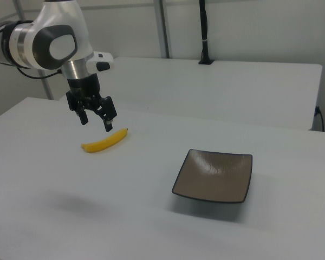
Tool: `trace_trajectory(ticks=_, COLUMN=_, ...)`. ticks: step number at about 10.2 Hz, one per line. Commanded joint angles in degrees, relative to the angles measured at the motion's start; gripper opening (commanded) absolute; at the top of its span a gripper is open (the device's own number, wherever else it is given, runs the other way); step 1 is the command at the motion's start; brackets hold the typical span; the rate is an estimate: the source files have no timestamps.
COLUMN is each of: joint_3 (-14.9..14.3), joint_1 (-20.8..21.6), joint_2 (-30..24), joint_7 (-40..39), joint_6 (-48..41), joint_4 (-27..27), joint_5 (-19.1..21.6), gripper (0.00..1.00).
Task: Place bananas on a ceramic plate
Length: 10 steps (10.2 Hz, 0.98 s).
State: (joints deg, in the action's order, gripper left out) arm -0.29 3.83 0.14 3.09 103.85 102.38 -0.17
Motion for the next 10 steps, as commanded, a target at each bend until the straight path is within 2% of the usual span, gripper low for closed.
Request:
trace_trajectory(ticks=1, joint_3=-0.4, joint_1=0.0, joint_2=-0.8, joint_7=-1.0, joint_6=0.6, joint_4=1.1, joint_5=-0.2, gripper=1.0)
trace_trajectory(ticks=10, joint_3=-0.4, joint_1=0.0, joint_2=-1.0, joint_7=-0.8, joint_6=0.8, joint_4=1.3, joint_5=-0.7, gripper=1.0)
